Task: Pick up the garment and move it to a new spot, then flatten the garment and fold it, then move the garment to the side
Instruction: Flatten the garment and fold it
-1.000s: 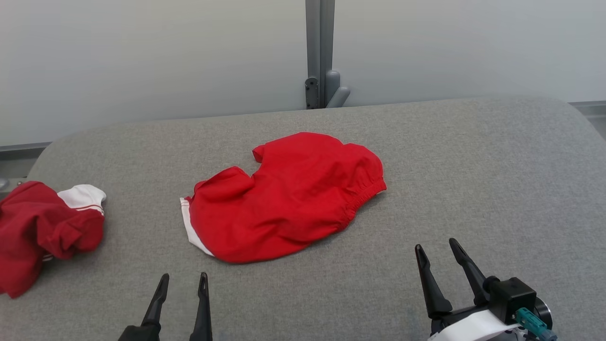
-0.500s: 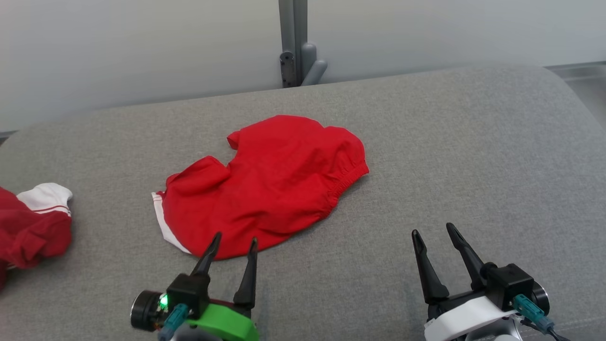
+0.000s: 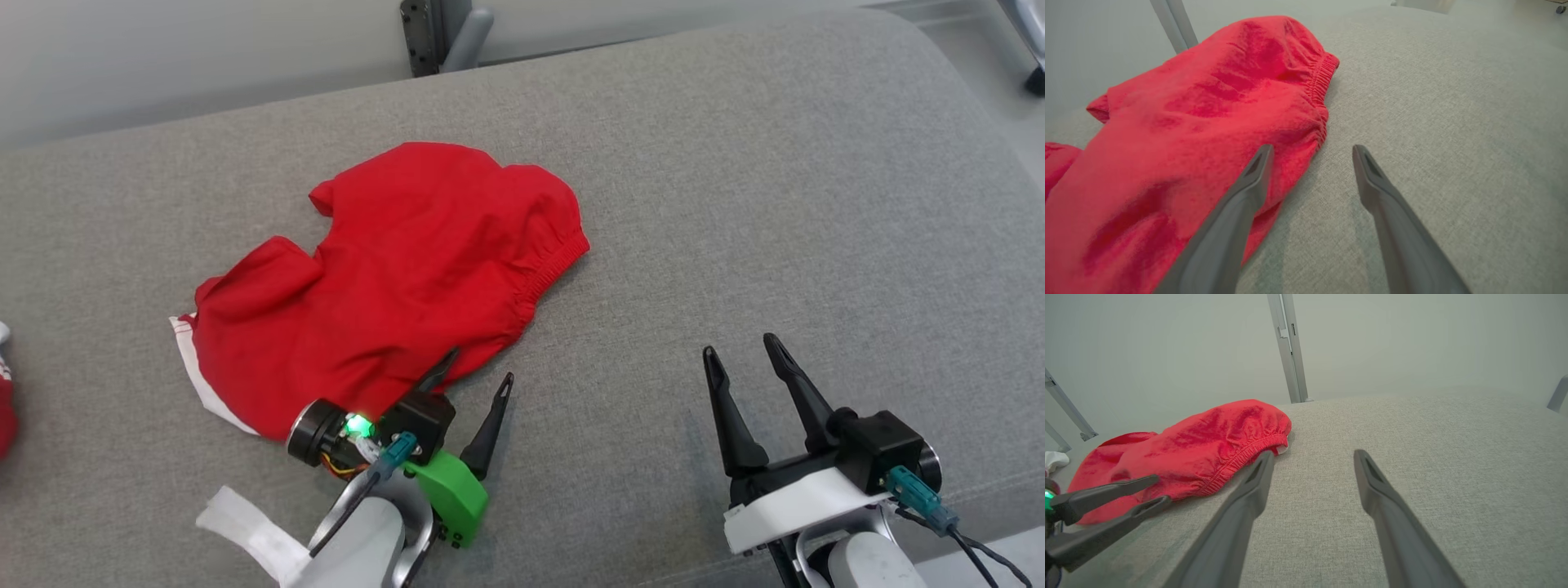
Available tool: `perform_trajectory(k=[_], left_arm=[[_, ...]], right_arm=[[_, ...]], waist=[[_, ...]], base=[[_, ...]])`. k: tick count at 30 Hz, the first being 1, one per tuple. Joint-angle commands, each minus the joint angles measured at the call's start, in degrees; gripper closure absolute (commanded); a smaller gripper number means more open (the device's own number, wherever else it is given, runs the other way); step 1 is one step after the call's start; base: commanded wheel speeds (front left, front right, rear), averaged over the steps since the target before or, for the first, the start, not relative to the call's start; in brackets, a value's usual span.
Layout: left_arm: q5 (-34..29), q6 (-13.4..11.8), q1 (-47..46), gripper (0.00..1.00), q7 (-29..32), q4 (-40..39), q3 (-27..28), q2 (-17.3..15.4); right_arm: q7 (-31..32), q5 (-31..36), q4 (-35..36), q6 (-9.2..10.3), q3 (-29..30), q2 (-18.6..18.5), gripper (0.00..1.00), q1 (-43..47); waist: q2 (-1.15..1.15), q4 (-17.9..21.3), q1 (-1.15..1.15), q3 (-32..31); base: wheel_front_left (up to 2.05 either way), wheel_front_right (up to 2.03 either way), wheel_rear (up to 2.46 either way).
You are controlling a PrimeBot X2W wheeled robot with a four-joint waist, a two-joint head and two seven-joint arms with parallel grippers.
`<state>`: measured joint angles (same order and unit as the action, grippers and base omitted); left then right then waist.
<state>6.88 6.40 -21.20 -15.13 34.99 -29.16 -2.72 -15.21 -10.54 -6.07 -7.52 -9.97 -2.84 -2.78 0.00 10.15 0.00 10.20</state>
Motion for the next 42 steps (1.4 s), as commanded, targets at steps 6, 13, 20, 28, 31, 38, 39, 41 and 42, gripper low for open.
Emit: perform_trajectory(k=[6,13,20,28,31,38,39,41,42], left_arm=[[-2.93,-1.51,-7.00,0.00,0.02,8.61,-0.14,-0.49],[-2.70,-1.30,-9.94,1.00,0.14,14.51,-0.39,-0.56],[2.35,0.51,-11.28,1.00,0.02,10.18,-2.40,-0.21],[25.55,1.12,-16.97,1.00,1.57,1.26,-9.10,-0.21],[35.70,0.41,-21.35,1.00,3.24,-1.89,-11.12,-0.20],[60.56,-5.63,-29.25,1.00,1.43,-9.14,-14.26,-0.25],[63.44,-6.45,-29.47,1.00,0.95,-9.50,-14.39,-0.26],[67.85,-7.62,-27.98,1.00,0.36,-8.98,-14.62,-0.31],[69.50,-7.94,-26.29,1.00,0.24,-7.92,-15.24,-0.35]], right_arm=[[0.07,-0.81,0.22,0.06,-0.27,-0.08,0.00,-1.57],[0.07,-1.40,-0.30,0.06,-0.90,-0.09,0.00,-2.62],[0.07,-2.07,-0.99,0.06,-1.49,-0.10,0.00,-1.84],[0.07,-3.13,-2.00,0.06,-1.82,-0.10,0.00,0.98],[0.07,-3.03,-2.48,0.06,-1.85,-0.11,0.00,2.22],[0.07,-2.59,-2.73,0.06,-1.16,-0.10,0.00,3.92],[0.07,-2.59,-2.67,0.06,-1.00,-0.10,0.00,4.00],[0.07,-2.65,-2.41,0.06,-0.77,-0.10,0.00,3.91],[0.07,-2.74,-2.18,0.06,-0.69,-0.09,0.00,3.77]], waist=[[0.00,2.25,0.00,5.23],[0.00,2.26,0.00,5.63],[0.00,2.34,0.00,2.33],[0.00,4.29,0.00,-4.07],[0.00,4.69,0.00,-6.19],[0.00,5.40,0.00,-9.04],[0.00,5.33,0.00,-9.07],[0.00,5.09,0.00,-8.83],[0.00,4.91,0.00,-8.49]], base=[[0.00,0.00,0.00],[0.00,0.00,0.00],[0.00,0.00,0.00],[0.00,0.00,0.00],[0.00,0.00,0.00],[0.00,0.00,0.00],[0.00,0.00,0.00],[0.00,0.00,0.00],[0.00,0.00,0.00]])
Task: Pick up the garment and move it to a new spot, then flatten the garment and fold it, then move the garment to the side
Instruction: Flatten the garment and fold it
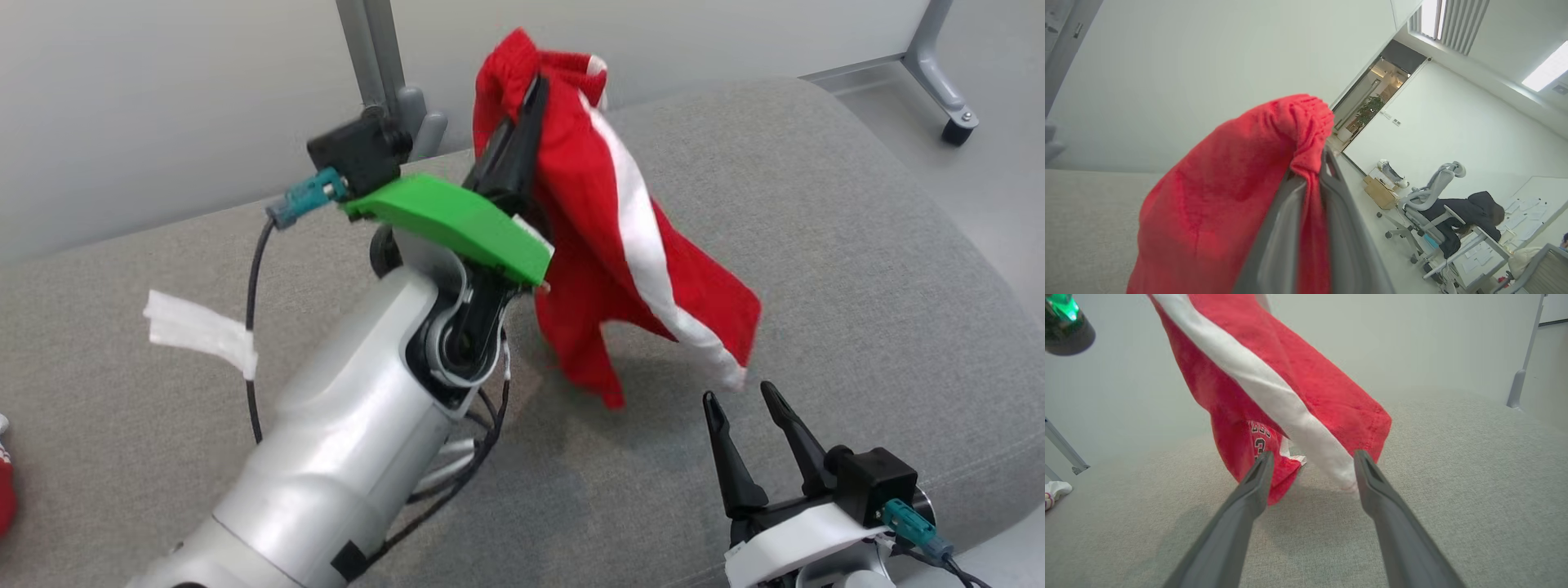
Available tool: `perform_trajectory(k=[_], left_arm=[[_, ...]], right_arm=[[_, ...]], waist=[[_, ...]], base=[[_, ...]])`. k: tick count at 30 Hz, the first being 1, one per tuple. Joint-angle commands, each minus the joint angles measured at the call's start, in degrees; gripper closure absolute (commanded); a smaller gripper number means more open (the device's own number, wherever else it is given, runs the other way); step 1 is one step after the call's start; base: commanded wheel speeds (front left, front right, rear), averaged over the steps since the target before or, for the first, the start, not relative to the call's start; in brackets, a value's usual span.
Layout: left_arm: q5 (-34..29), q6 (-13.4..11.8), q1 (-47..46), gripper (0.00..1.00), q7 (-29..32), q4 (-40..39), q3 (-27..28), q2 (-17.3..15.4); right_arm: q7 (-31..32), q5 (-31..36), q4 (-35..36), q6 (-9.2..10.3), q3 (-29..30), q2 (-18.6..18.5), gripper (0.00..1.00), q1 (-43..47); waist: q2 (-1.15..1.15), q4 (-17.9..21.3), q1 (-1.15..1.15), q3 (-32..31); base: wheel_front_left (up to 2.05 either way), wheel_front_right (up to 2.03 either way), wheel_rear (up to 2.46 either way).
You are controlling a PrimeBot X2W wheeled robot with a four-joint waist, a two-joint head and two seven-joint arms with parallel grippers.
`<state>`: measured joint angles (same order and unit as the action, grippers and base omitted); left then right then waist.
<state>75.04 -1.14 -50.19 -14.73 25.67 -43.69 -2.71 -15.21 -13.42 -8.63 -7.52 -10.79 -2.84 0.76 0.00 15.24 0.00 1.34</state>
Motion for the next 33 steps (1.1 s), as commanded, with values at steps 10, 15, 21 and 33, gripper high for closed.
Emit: perform_trajectory(k=[10,15,21,33], left_arm=[[3.57,2.96,17.86,1.00,-0.48,18.15,6.57,-0.36],[-2.42,5.77,23.94,0.00,-0.47,21.88,17.96,-0.26],[-16.96,6.18,29.11,0.00,-0.45,19.25,28.99,-0.33],[-54.77,7.20,44.66,0.00,-0.46,-10.87,34.59,-0.26]], right_arm=[[0.07,-1.04,0.73,0.06,0.67,-0.09,0.00,-0.68],[0.07,-0.27,0.07,0.06,0.94,-0.13,0.00,0.33],[0.07,-0.16,-1.30,0.06,0.85,-0.10,0.00,0.30],[0.06,-5.08,-14.50,0.05,2.15,-3.23,0.00,-6.22]], waist=[[0.00,-3.37,0.00,4.01],[0.00,-5.25,0.00,3.66],[0.00,-7.59,0.00,2.62],[0.00,-13.28,0.00,2.96]], base=[[0.00,0.00,0.00],[0.00,0.00,0.00],[0.00,0.00,0.00],[0.00,0.00,0.00]])
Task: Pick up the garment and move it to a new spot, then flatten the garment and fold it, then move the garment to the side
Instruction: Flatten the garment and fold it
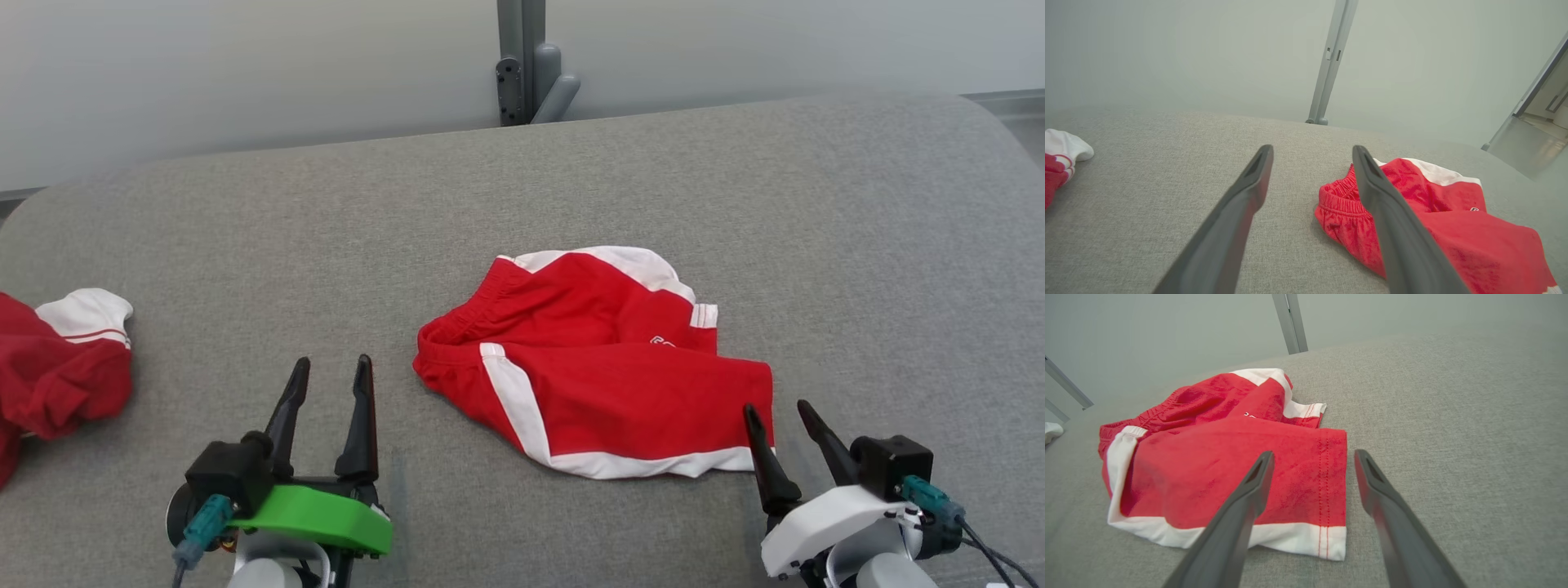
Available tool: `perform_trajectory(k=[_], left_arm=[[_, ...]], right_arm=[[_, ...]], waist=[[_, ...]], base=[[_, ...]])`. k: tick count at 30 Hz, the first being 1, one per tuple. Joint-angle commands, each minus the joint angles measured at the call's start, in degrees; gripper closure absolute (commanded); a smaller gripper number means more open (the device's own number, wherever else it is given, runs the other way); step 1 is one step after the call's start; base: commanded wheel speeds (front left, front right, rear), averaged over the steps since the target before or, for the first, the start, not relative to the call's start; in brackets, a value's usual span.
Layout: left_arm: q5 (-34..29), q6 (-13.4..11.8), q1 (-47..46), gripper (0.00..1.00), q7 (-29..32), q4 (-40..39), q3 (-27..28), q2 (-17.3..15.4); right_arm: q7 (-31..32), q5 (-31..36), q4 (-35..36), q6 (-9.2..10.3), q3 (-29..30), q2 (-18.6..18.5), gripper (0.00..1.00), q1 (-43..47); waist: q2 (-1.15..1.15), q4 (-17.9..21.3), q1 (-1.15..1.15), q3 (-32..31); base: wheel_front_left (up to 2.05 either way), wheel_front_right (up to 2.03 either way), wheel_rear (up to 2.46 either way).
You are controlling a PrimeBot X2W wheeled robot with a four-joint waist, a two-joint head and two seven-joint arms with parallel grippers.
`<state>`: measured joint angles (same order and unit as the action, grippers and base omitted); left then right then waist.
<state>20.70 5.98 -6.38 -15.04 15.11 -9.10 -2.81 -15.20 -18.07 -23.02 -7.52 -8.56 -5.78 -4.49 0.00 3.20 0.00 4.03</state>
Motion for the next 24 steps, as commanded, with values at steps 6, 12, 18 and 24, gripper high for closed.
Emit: perform_trajectory(k=[6,12,18,24], left_arm=[[-8.63,-1.12,5.61,0.00,-0.15,-8.86,-3.58,-0.17],[-11.03,-2.60,8.44,0.00,-0.15,-11.25,-6.07,-0.17],[-12.82,-2.21,8.75,0.00,-0.15,-10.86,-7.28,-0.17],[-13.38,-2.27,8.46,0.00,-0.15,-11.14,-6.68,-0.17]], right_arm=[[0.05,-3.40,-8.01,0.06,-3.59,-5.13,0.00,-5.89],[0.06,-8.90,-15.56,0.06,-7.53,-6.80,0.00,-9.53],[0.03,-12.55,-19.31,0.06,-12.81,-9.43,1.00,-13.29],[0.02,-12.23,-18.76,0.06,-12.33,-11.83,1.00,-15.91]], waist=[[0.00,-3.73,0.00,0.55],[0.00,-5.79,0.00,0.30],[0.00,-7.03,0.00,0.14],[0.00,-7.08,0.00,0.42]], base=[[0.00,0.00,0.00],[0.00,0.00,0.00],[0.00,0.00,0.00],[0.00,0.00,0.00]])
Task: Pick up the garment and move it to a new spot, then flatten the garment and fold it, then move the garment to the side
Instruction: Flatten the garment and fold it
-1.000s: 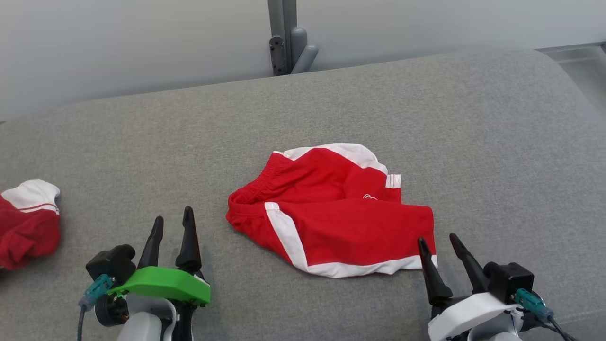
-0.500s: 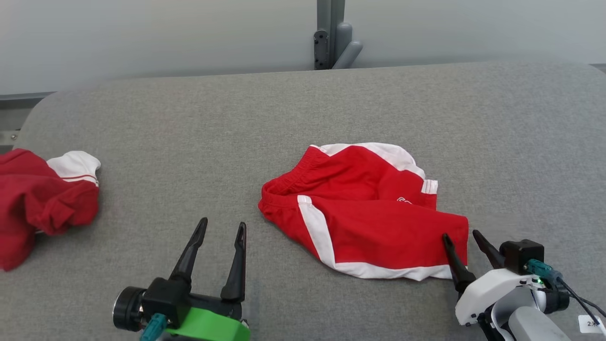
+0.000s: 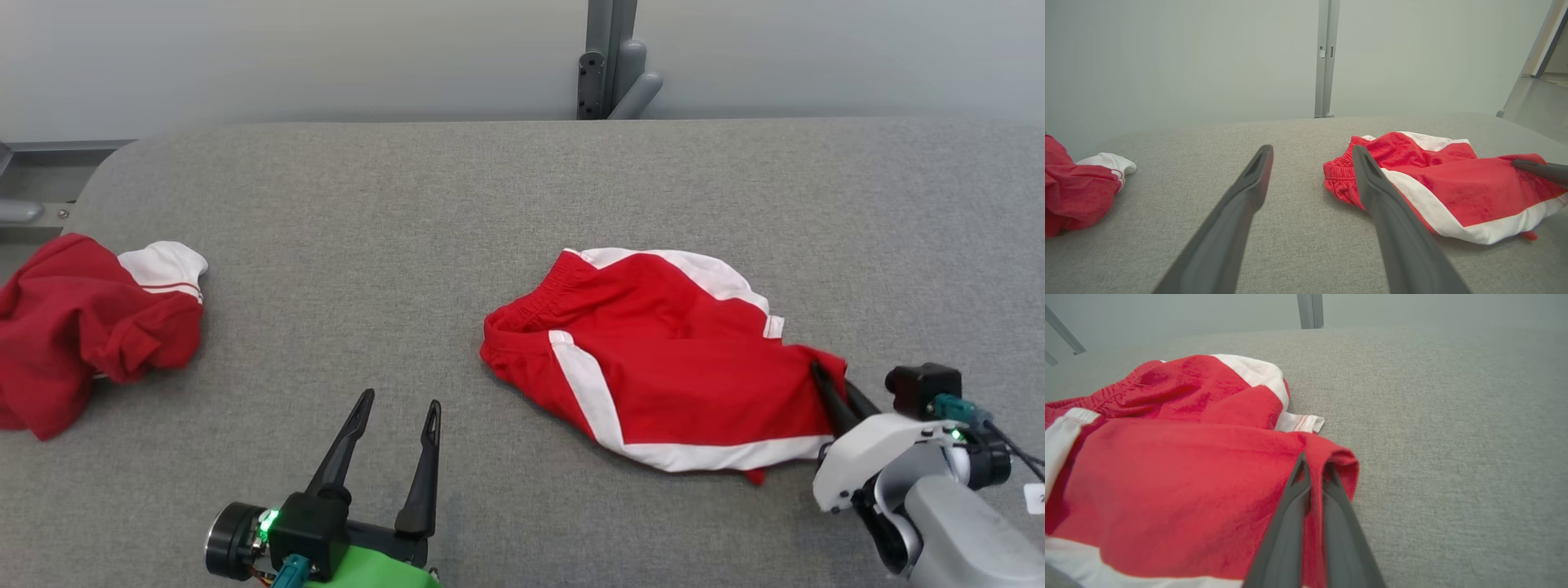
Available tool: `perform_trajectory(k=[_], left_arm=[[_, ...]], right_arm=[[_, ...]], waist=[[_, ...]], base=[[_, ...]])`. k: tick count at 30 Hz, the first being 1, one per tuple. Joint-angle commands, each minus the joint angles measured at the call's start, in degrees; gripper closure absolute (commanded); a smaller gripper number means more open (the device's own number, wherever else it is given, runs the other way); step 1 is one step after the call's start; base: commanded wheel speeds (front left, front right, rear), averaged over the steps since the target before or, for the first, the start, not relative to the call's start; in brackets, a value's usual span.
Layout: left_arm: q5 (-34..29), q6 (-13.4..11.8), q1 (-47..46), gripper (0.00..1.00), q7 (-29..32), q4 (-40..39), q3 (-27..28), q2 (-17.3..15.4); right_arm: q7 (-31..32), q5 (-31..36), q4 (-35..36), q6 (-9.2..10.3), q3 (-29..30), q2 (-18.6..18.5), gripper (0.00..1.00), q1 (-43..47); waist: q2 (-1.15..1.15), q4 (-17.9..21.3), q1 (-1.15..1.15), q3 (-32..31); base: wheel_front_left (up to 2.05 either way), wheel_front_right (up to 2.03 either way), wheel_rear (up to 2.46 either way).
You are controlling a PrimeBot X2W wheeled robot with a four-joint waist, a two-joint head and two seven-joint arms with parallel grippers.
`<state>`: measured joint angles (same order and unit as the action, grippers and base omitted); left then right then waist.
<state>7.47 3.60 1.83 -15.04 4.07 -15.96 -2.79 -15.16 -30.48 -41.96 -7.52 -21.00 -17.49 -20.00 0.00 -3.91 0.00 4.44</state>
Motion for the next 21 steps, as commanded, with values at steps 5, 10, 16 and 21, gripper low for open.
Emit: perform_trajectory(k=[5,10,16,21], left_arm=[[-0.59,0.77,-0.91,0.00,-0.15,-0.02,-0.15,-0.20],[-0.61,1.35,-1.73,0.00,-0.15,0.41,-0.83,-0.20],[0.46,2.20,-3.61,0.00,-0.15,2.71,-2.03,-0.20],[0.82,2.94,-7.32,0.00,-0.15,6.95,-3.99,-0.20]], right_arm=[[-0.03,2.15,-0.12,0.06,3.65,-2.32,1.00,-4.14],[-0.03,5.79,-4.56,0.06,8.03,-1.77,0.00,-6.73],[-0.03,10.99,-5.08,0.06,10.94,0.75,0.00,-4.82],[-0.03,15.19,2.25,0.06,13.45,3.69,0.00,1.69]], waist=[[0.00,0.21,0.00,0.46],[0.00,0.46,0.00,0.73],[0.00,1.61,0.00,0.42],[0.00,3.63,0.00,-0.38]], base=[[0.00,0.00,0.00],[0.00,0.00,0.00],[0.00,0.00,0.00],[0.00,0.00,0.00]])
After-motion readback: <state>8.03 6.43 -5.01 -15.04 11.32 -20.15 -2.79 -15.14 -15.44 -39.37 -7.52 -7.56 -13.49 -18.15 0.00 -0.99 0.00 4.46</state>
